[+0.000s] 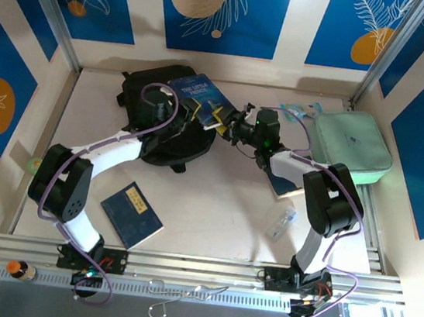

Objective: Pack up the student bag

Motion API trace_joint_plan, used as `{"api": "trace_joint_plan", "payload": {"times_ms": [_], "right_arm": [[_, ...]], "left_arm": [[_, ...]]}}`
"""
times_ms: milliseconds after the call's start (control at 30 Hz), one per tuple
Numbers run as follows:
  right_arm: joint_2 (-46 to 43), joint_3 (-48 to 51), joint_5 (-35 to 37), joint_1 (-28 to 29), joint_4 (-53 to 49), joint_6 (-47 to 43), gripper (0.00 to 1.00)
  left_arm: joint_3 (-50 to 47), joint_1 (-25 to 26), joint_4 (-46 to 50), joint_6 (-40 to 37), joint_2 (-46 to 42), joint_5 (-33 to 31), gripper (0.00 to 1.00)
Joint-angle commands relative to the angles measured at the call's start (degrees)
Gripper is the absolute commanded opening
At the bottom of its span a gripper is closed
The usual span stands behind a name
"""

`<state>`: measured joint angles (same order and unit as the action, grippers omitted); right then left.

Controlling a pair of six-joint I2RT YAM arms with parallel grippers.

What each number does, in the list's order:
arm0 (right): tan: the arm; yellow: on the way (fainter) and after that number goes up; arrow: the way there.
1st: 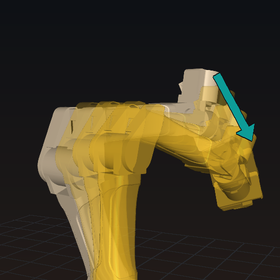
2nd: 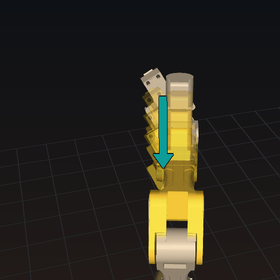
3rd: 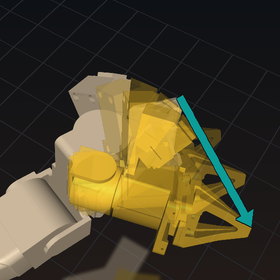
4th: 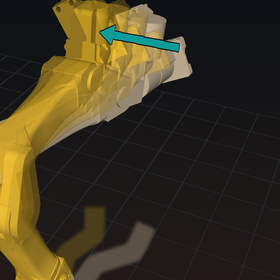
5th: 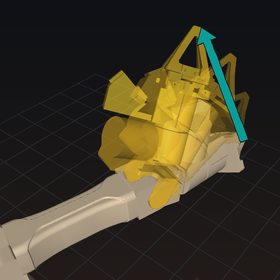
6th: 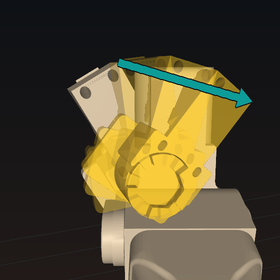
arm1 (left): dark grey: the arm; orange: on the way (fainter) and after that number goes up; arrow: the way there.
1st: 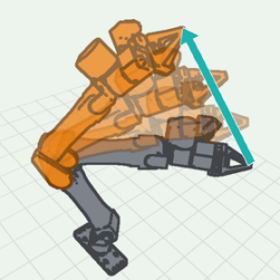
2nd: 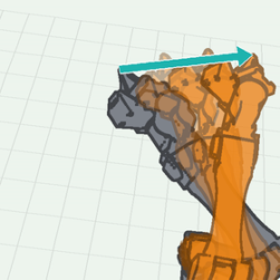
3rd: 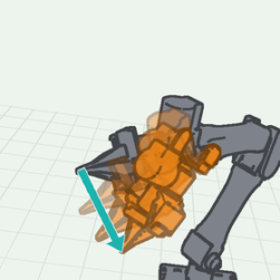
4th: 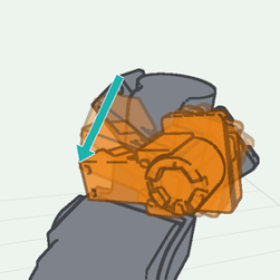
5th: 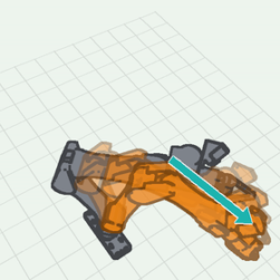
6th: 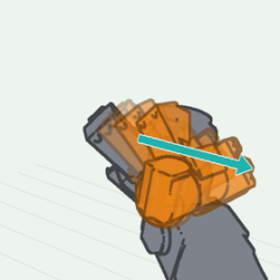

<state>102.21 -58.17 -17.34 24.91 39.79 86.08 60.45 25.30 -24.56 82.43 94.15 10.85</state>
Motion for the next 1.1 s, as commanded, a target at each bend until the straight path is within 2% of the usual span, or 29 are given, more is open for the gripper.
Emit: {"api": "trace_joint_plan", "payload": {"times_ms": [0, 67, 133, 167, 267, 333, 533, 767, 933, 1067], "right_arm": [[-2.23, 0.36, 1.64, 0.06, -0.06, -3.27, 0.23], [-3.58, 0.51, 2.10, -0.21, -3.40, -5.90, 0.14], [-5.15, 0.89, 3.01, -0.68, -6.92, -8.93, 0.08], [-5.90, 1.16, 3.35, -0.96, -8.05, -10.35, 0.06], [-8.96, 2.49, 4.40, -2.41, -12.75, -15.90, 0.03], [-11.89, 2.90, 5.86, -3.38, -18.15, -20.98, 0.02], [-19.60, 3.97, 12.46, -4.85, -31.23, -34.95, 0.01], [-23.53, 5.34, 14.44, -7.44, -35.99, -39.14, 0.01], [-24.25, 6.23, 14.79, -8.33, -36.62, -38.99, 0.01], [-24.17, 6.46, 14.37, -8.81, -36.81, -38.45, 0.01]], "left_arm": [[-0.06, 0.02, -0.51, -2.69, -1.43, -0.91, 0.09], [-0.16, -0.29, 4.36, -5.71, -2.48, -1.46, 0.23], [-0.19, -0.66, 10.77, -10.45, -3.54, -2.28, 0.43], [-0.18, -0.77, 13.89, -12.99, -4.02, -2.56, 0.49], [0.83, -0.95, 26.23, -23.19, -5.19, -4.68, 0.65], [1.94, -0.87, 33.84, -31.83, -5.38, -5.83, 0.71], [8.06, 0.05, 52.31, -55.96, -4.38, -9.00, 0.80], [16.81, 3.51, 65.42, -78.89, -2.30, -16.65, 0.91], [18.88, 5.72, 70.51, -92.24, 0.51, -23.59, 0.90], [20.57, 6.15, 73.91, -98.52, 3.23, -25.20, 0.85]]}}
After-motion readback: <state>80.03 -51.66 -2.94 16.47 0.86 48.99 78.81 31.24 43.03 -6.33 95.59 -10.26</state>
